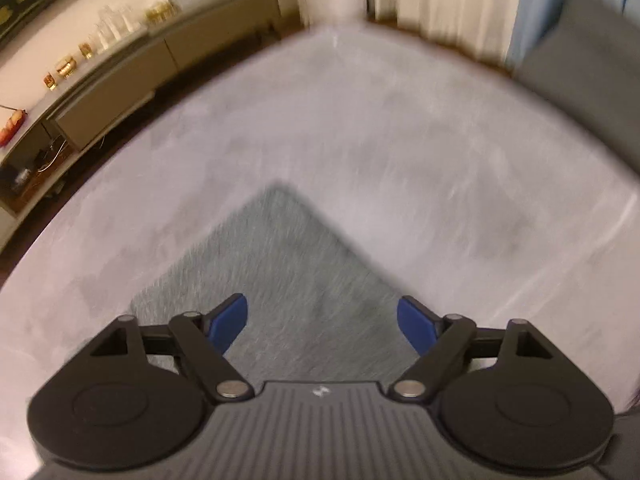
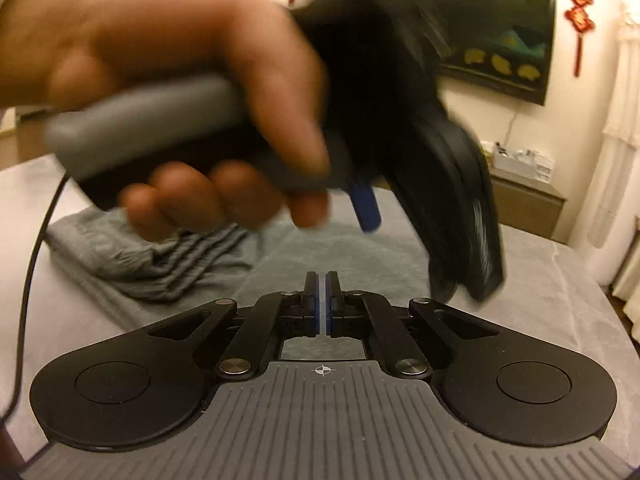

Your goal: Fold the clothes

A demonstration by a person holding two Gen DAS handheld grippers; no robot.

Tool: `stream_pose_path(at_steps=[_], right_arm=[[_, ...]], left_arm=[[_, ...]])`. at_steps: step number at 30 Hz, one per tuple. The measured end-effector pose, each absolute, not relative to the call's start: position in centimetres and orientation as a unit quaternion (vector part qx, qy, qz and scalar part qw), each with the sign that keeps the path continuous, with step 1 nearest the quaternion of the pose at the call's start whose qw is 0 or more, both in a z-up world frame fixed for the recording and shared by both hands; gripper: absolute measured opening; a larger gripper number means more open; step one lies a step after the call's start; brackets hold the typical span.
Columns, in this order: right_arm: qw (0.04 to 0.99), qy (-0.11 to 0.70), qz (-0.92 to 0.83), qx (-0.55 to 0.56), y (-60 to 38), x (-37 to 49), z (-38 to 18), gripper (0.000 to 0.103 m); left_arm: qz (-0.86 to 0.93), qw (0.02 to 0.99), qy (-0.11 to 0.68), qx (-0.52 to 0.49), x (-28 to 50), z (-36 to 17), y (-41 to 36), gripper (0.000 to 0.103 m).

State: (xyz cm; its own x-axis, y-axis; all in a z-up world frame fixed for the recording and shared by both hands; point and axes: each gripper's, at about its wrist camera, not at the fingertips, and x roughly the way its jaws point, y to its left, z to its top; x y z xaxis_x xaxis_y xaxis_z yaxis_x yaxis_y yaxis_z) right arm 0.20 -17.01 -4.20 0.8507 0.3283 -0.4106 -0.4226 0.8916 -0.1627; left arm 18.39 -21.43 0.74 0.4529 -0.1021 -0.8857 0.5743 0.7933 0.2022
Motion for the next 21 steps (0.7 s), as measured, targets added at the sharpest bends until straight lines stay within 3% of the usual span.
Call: stream_pose_path(at_steps=[2, 3, 4, 6, 7, 10, 11, 12, 13, 17, 18, 19, 20, 21], right_arm=[[0.956, 0.202, 0.186, -0.101, -17.3, 0.6, -4.5, 0.004], [0.959, 0.209, 0.175, -0.080, -17.8, 0.9, -4.5, 0.024], [0.961, 0.216, 0.165, -0.060, -18.3, 1.2, -4.6, 0.056], [0.964, 0.232, 0.132, -0.004, -20.5, 2.0, -4.7, 0.081], [0.964, 0.240, 0.115, 0.022, -21.6, 2.5, -4.8, 0.081], [0.948, 0.290, 0.089, 0.097, -24.7, 4.5, -6.0, 0.080], [0.938, 0.312, 0.104, 0.114, -25.0, 5.1, -6.5, 0.075], [0.926, 0.333, 0.120, 0.130, -25.4, 5.8, -7.1, 0.047], [0.918, 0.343, 0.145, 0.138, -25.3, 6.2, -7.4, 0.028], [0.937, 0.297, 0.169, 0.071, -23.3, 5.0, -5.6, 0.015], [0.943, 0.281, 0.174, 0.049, -22.6, 4.5, -5.1, 0.014], [0.947, 0.265, 0.179, 0.028, -22.0, 4.1, -4.6, 0.014], [0.951, 0.248, 0.184, 0.006, -21.4, 3.6, -4.1, 0.014], [0.954, 0.232, 0.189, -0.015, -20.7, 3.1, -3.6, 0.014]], left_arm=[[-0.193, 0.821, 0.479, 0.243, 18.4, 0.1, -20.4, 0.078], [-0.193, 0.828, 0.479, 0.219, 18.5, 0.4, -19.8, 0.079], [-0.193, 0.836, 0.478, 0.189, 18.7, 0.9, -19.1, 0.079], [-0.199, 0.846, 0.474, 0.140, 18.8, 2.0, -18.1, 0.082], [-0.201, 0.849, 0.472, 0.129, 18.9, 2.4, -17.8, 0.083], [-0.215, 0.844, 0.477, 0.115, 19.8, 2.8, -18.6, 0.084], [-0.221, 0.839, 0.482, 0.118, 20.1, 2.6, -19.3, 0.085], [-0.227, 0.835, 0.487, 0.122, 20.5, 2.4, -19.9, 0.085], [-0.233, 0.830, 0.492, 0.125, 20.9, 2.2, -20.6, 0.085], [-0.235, 0.815, 0.507, 0.152, 21.4, 0.2, -21.6, 0.085], [-0.229, 0.817, 0.504, 0.162, 21.5, -0.2, -21.4, 0.081], [-0.223, 0.818, 0.502, 0.171, 21.5, -0.5, -21.3, 0.070], [-0.216, 0.819, 0.501, 0.178, 21.5, -0.7, -20.9, 0.029], [-0.210, 0.820, 0.500, 0.183, 21.5, -0.8, -20.4, 0.012]])
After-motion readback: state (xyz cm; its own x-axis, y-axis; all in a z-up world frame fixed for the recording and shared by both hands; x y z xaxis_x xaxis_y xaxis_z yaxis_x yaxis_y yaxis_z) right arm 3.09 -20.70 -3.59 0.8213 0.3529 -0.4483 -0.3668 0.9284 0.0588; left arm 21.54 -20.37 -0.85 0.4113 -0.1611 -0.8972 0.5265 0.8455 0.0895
